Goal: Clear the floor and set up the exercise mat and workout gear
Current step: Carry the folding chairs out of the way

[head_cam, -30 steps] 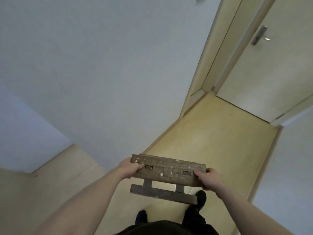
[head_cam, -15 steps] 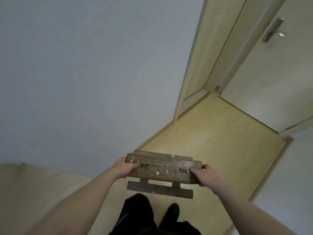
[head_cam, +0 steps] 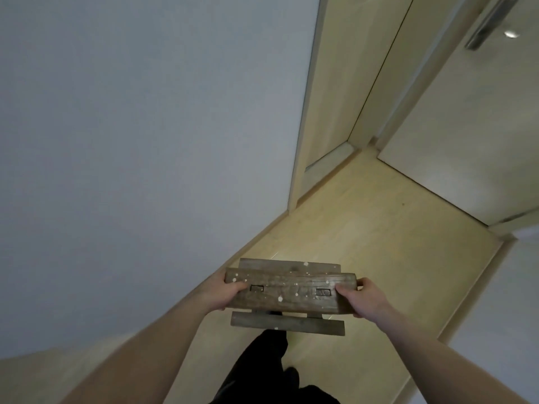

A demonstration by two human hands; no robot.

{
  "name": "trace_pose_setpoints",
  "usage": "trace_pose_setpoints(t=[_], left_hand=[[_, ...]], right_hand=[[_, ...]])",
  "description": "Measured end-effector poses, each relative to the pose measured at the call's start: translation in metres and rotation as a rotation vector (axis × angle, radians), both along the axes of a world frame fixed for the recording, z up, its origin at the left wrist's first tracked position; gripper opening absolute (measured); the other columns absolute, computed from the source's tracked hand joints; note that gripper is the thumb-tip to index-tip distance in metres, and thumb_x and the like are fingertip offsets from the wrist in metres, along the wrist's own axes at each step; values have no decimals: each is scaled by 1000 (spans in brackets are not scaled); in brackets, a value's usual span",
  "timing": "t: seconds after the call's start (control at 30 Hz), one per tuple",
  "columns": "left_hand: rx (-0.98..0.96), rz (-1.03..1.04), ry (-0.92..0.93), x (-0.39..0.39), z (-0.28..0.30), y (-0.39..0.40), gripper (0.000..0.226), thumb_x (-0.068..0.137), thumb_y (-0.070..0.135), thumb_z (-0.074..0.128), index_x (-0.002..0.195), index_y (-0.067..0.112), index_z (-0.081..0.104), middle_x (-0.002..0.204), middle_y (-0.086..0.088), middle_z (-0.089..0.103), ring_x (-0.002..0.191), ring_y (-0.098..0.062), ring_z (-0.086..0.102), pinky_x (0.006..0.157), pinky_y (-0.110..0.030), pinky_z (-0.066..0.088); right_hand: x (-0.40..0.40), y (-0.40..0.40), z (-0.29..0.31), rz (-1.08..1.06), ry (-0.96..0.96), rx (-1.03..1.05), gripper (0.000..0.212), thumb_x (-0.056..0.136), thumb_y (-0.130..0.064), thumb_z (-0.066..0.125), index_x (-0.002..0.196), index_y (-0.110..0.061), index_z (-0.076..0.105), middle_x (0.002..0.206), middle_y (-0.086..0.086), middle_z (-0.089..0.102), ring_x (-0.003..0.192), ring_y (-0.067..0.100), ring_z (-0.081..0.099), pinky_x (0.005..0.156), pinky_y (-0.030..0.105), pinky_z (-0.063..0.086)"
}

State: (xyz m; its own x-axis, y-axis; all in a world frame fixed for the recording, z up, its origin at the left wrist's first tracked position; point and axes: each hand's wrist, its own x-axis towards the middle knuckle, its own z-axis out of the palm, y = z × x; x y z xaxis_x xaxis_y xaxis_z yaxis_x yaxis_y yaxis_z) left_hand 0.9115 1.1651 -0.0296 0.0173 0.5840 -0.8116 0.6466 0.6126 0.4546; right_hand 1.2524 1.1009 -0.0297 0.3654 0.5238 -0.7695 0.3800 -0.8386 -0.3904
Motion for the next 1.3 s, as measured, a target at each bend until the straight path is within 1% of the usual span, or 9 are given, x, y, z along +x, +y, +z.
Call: trace_pose_setpoints(t=[0.1, 0.3, 0.53, 0.6, 0.9, 1.0, 1.17, 1.23, 1.3], left_hand=[[-45, -14, -18, 27, -22, 36, 17, 90, 40, 70, 101, 32, 59, 99, 6, 66, 85, -15, 63, 57, -25, 47], [-106, -3, -32, 82, -76, 99, 26, 92, 34, 70, 111, 28, 53, 99, 5, 60, 87, -14, 58, 64, -27, 47], [-98, 7, -41, 127, -178, 138, 8, 96, 19, 67, 94, 25, 62, 88, 5, 63, 73, -4, 55, 41, -10, 39], [-91, 22, -25, 130, -194, 145, 14, 96, 20, 67, 86, 25, 60, 82, 7, 61, 69, -4, 55, 39, -9, 37], [-84, -83, 22, 161, -347, 199, 17, 93, 26, 72, 85, 33, 58, 88, 7, 64, 81, -13, 62, 57, -21, 44], [-60, -152, 21, 168, -397, 218, 5, 90, 21, 73, 94, 21, 69, 100, -4, 71, 93, -19, 67, 76, -26, 50], [3, -237, 25, 194, -469, 249, 12, 91, 21, 70, 83, 25, 61, 99, -3, 68, 94, -20, 65, 86, -32, 51], [42, -252, 27, 202, -494, 261, 6, 90, 21, 69, 95, 19, 66, 102, -4, 69, 99, -21, 65, 90, -33, 52], [47, -293, 33, 208, -516, 271, 26, 86, 28, 69, 108, 14, 66, 104, -5, 69, 101, -21, 65, 93, -36, 55]], right_hand=[[22, 30, -24, -30, -12, -28, 45, 89, -41, 75, 115, -13, 52, 113, 10, 65, 97, 27, 64, 72, 40, 62], [63, 75, -84, -74, -11, -77, 43, 88, -43, 75, 112, -17, 52, 112, 9, 64, 97, 28, 67, 75, 42, 63], [103, 122, -193, -34, 12, -135, 42, 91, -42, 73, 116, -16, 52, 115, 10, 62, 93, 24, 64, 80, 45, 63], [107, 136, -209, -8, 1, -129, 39, 92, -41, 72, 114, -16, 52, 114, 10, 60, 92, 25, 63, 83, 47, 62], [132, 168, -366, -49, 30, -191, 51, 94, -40, 69, 130, -9, 51, 120, 9, 55, 109, 30, 61, 82, 45, 63], [134, 169, -410, -96, 54, -222, 49, 95, -39, 68, 130, -8, 50, 123, 11, 56, 111, 30, 60, 85, 46, 62], [136, 167, -478, -239, 100, -266, 42, 96, -37, 67, 122, -9, 49, 123, 14, 59, 108, 32, 64, 82, 44, 63], [134, 166, -503, -314, 124, -295, 48, 96, -36, 68, 128, -7, 49, 124, 17, 60, 106, 32, 65, 77, 41, 63], [130, 164, -522, -366, 160, -332, 46, 96, -37, 68, 126, -7, 49, 120, 16, 61, 102, 31, 66, 75, 39, 63]])
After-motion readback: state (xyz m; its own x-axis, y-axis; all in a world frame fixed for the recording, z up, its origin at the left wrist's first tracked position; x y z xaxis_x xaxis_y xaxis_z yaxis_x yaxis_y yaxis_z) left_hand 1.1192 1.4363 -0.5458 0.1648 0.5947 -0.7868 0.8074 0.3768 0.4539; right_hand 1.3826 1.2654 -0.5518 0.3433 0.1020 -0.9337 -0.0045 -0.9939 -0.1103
